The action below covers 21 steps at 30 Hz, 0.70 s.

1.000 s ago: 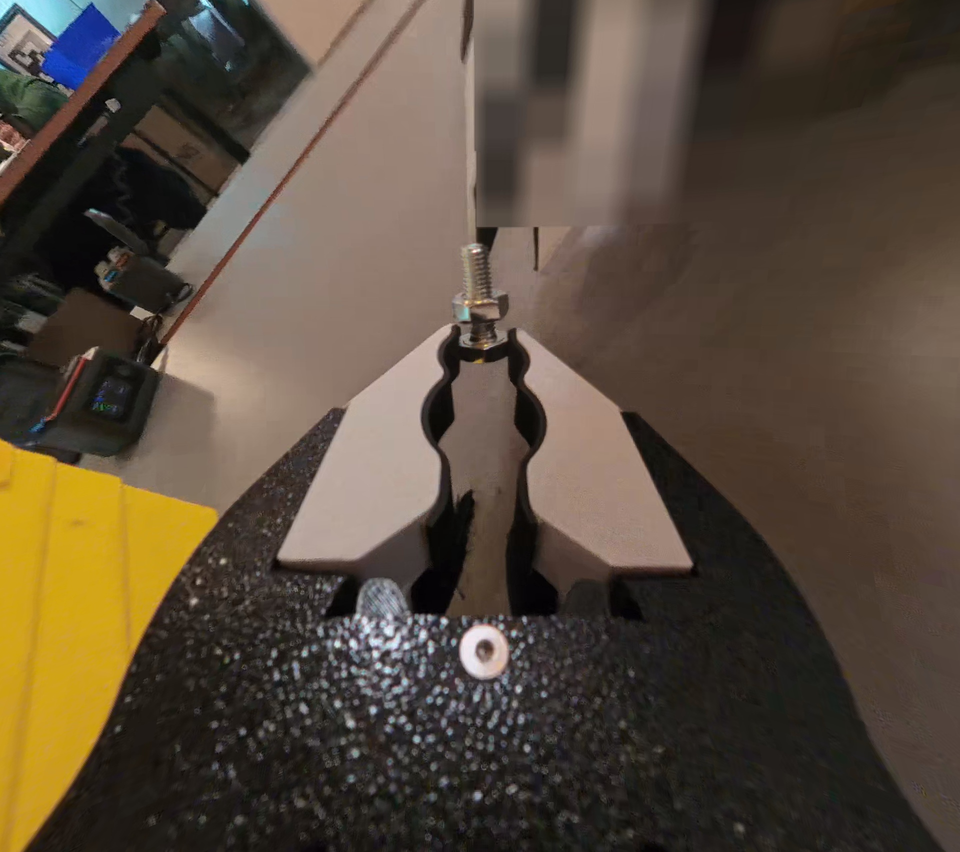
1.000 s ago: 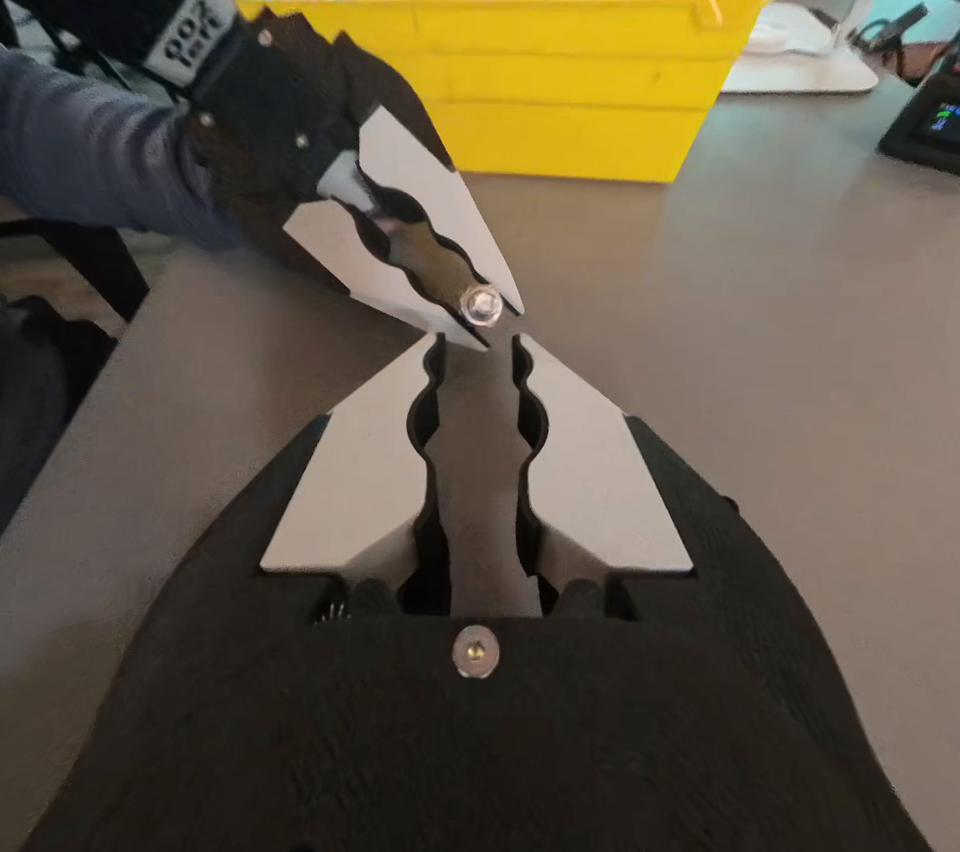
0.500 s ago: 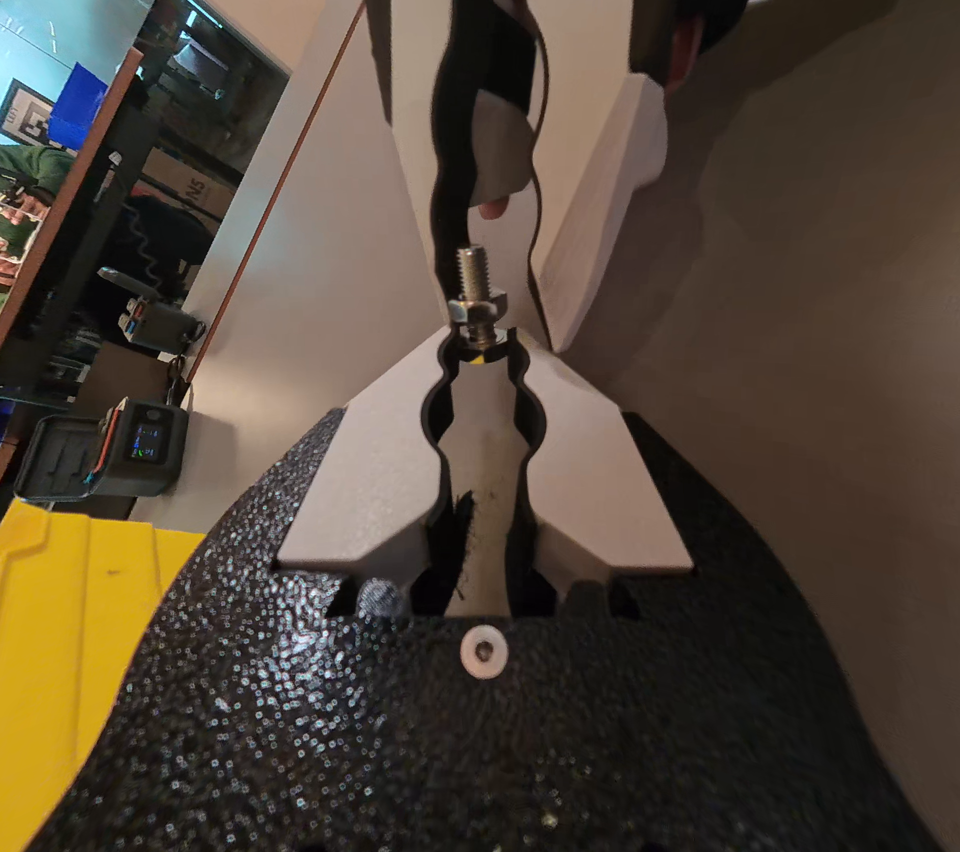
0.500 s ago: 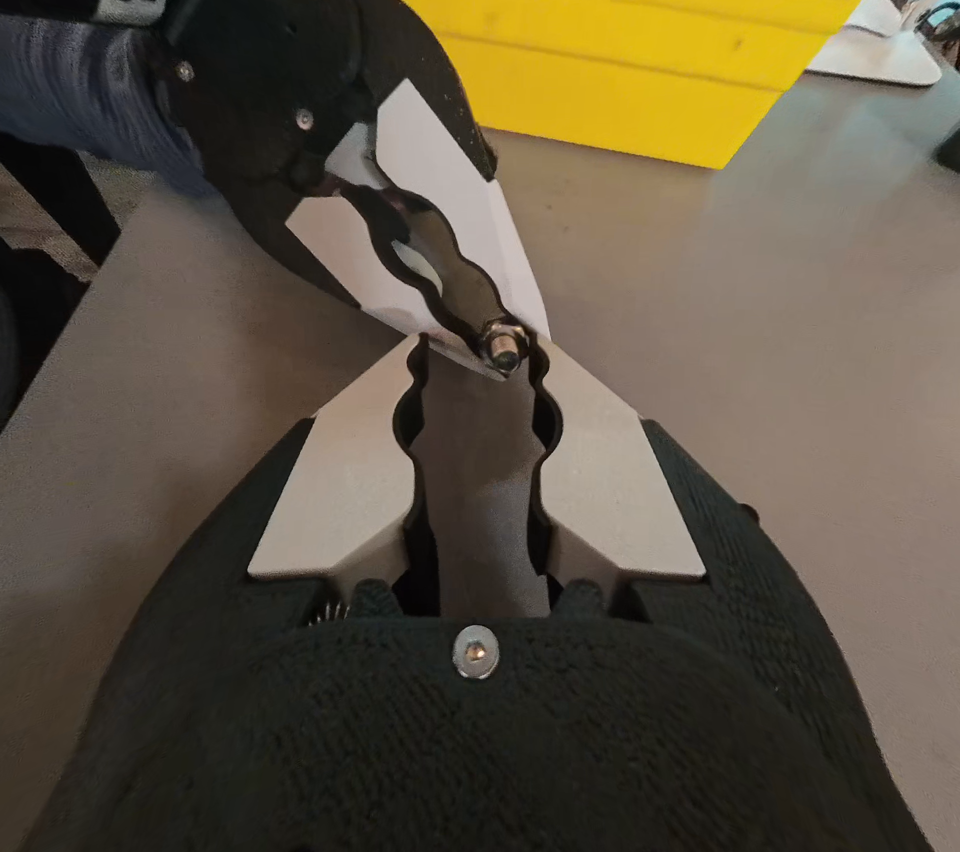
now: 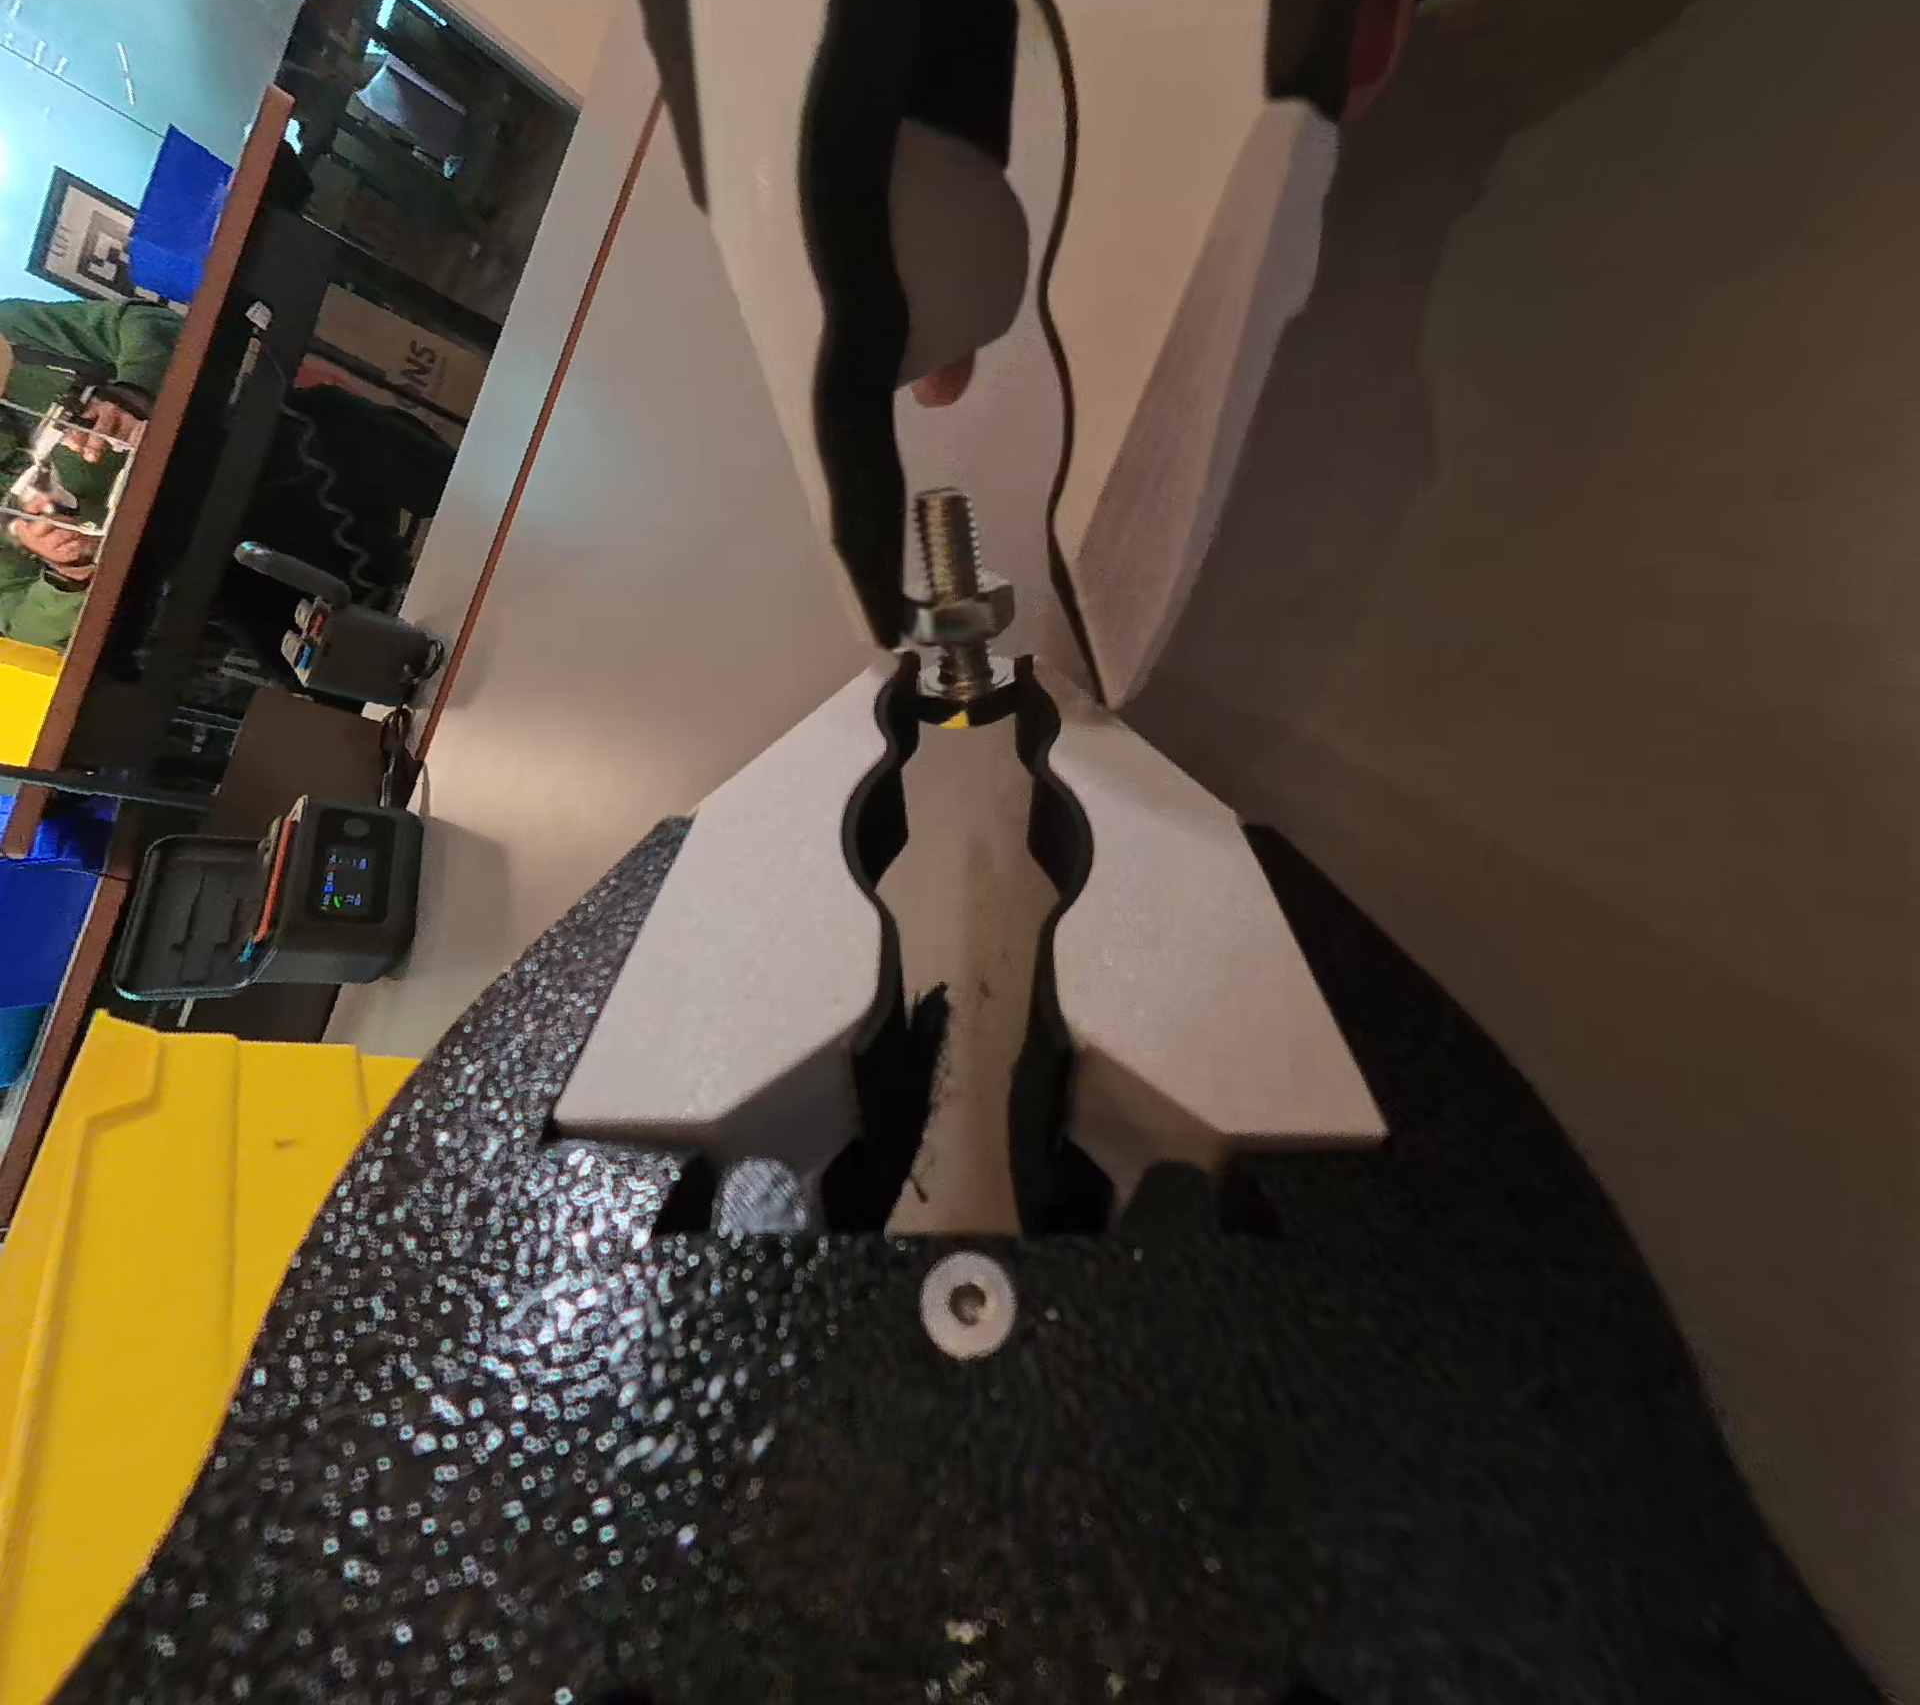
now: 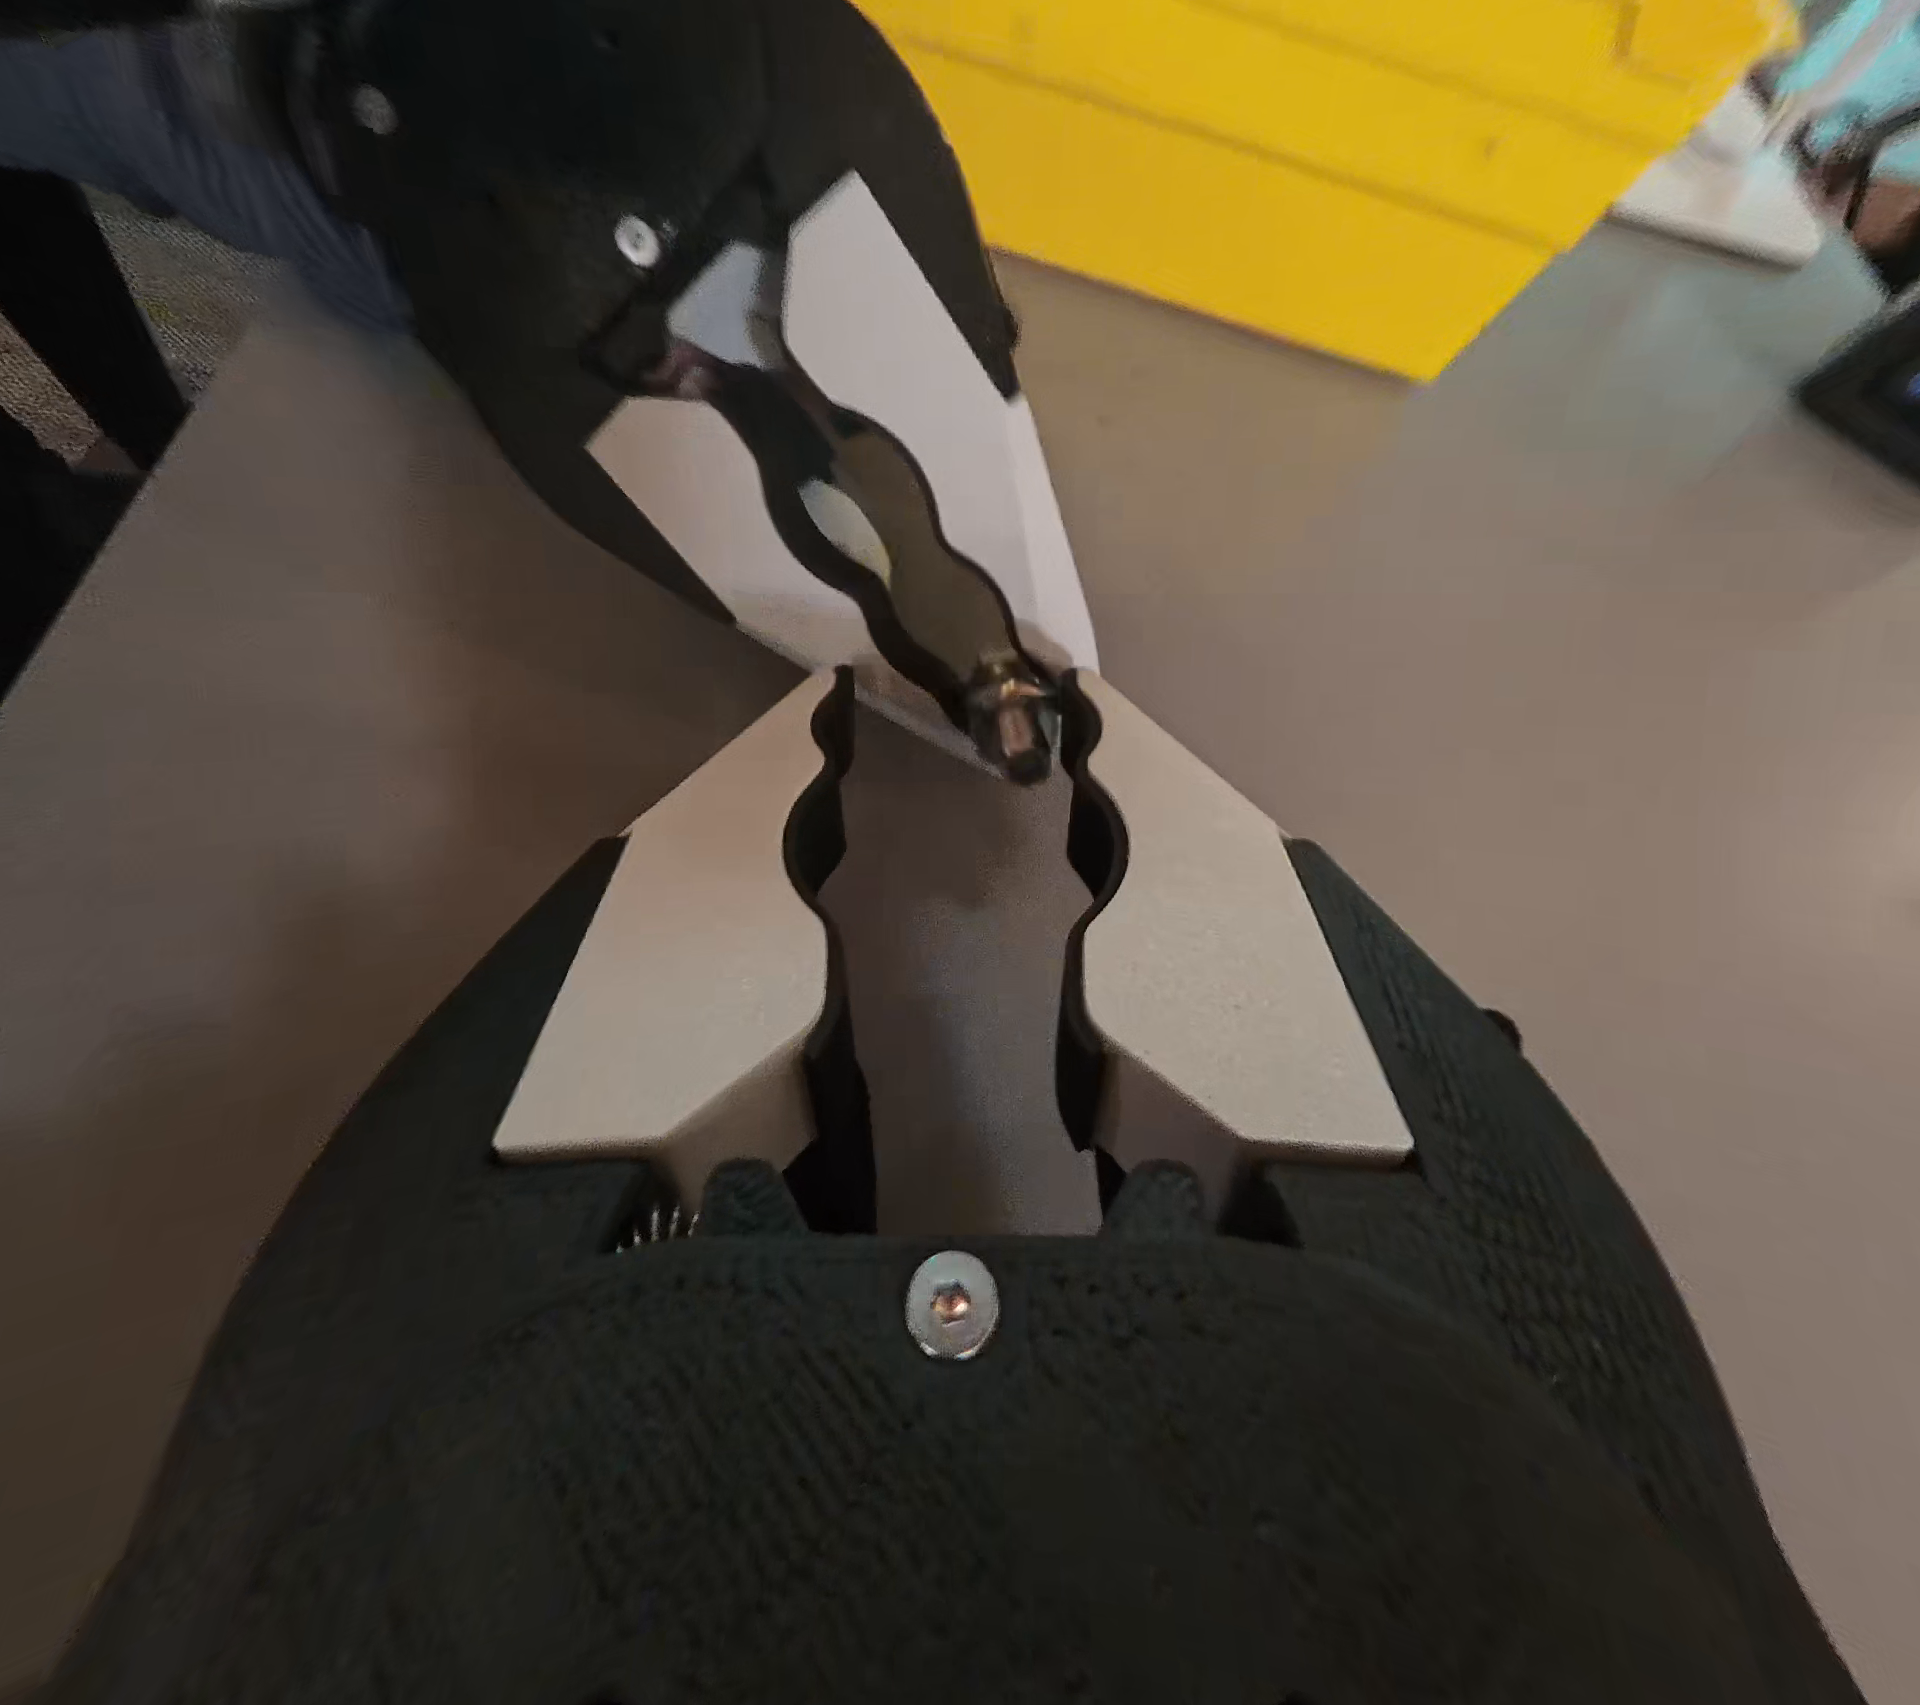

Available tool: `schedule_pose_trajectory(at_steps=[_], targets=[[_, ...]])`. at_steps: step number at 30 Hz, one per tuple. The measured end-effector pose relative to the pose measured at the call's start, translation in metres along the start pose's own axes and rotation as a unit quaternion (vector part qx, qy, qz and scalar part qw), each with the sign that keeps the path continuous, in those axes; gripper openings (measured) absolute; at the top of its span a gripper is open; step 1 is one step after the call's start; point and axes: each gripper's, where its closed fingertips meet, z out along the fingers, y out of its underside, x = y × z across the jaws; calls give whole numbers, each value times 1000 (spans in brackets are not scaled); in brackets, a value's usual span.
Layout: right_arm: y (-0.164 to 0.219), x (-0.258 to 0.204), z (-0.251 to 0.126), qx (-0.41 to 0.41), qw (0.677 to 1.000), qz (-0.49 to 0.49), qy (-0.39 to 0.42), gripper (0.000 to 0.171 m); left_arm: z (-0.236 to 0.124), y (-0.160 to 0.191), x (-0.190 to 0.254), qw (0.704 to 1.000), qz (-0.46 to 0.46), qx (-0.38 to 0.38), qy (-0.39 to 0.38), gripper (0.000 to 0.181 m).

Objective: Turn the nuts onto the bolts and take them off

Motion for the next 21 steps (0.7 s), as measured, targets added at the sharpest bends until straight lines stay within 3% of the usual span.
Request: schedule_pose_trajectory(at_steps=[1, 4, 11, 16, 21], targets=[[-7, -3, -1, 19, 1000, -13, -3, 37, 0, 1, 0, 1000, -3, -4, -2, 16], [-16, 1, -7, 52, 999, 5, 0, 37, 0, 1, -1, 1000, -13, -3, 0, 17], [8, 5, -5, -16, 999, 47, -5, 34, 0, 1, -1, 1000, -20, -1, 4, 16], [-32, -5, -10, 73, 997, -16, 1, 26, 0, 1, -1, 1000, -17, -1, 7, 17], [17, 13, -12, -55, 997, 46, 23, 31, 0, 1, -1, 1000, -18, 1, 8, 16]])
